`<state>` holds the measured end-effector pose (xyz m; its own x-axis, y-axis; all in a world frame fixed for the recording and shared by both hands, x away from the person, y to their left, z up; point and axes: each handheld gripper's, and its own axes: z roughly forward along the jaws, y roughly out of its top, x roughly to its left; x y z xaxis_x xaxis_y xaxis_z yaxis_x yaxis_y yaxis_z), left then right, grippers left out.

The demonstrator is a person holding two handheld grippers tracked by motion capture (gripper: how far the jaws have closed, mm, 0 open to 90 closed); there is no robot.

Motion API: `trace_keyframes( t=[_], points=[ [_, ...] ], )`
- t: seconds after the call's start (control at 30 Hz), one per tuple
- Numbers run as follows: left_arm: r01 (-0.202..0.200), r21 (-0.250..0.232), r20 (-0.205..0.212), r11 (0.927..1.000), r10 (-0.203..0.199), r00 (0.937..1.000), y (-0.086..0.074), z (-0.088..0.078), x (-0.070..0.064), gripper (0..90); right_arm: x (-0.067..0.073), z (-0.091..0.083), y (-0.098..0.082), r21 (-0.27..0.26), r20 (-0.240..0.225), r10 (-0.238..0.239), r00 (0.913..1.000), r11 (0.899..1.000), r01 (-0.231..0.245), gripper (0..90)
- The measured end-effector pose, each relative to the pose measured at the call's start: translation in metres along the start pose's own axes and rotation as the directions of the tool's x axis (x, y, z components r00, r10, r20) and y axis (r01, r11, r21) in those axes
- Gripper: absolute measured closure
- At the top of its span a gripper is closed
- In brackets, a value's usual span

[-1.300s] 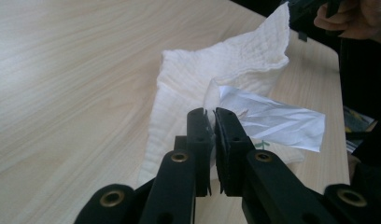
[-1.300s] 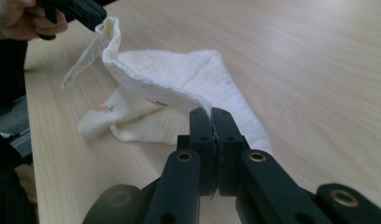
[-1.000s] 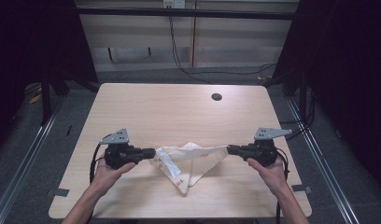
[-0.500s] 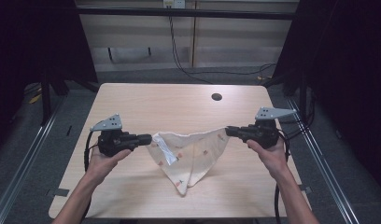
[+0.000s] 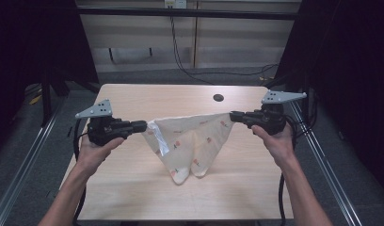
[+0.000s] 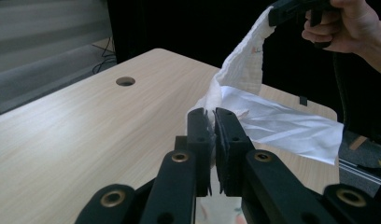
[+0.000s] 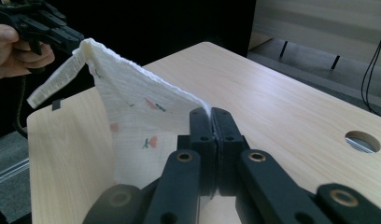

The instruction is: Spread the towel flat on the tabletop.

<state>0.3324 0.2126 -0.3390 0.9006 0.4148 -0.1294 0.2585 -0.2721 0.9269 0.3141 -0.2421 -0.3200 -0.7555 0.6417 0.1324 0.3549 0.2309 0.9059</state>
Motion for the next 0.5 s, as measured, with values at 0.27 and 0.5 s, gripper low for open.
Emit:
trace_keyframes(
  t=[0.27,0.5],
  points=[
    [-0.027,-0.019,-0.033,0.9994,0.026,0.9991,0.015,-0.006,-0.002,85.8,0.004,-0.007,0.019,0.000,0.014,-0.031,0.9994,1.000,0.031,88.6],
    [-0.046,-0.030,-0.031,0.9985,0.045,0.9985,0.020,-0.015,-0.007,85.9,0.014,-0.015,0.035,0.002,0.009,-0.067,0.9977,0.998,0.067,88.7]
  ],
)
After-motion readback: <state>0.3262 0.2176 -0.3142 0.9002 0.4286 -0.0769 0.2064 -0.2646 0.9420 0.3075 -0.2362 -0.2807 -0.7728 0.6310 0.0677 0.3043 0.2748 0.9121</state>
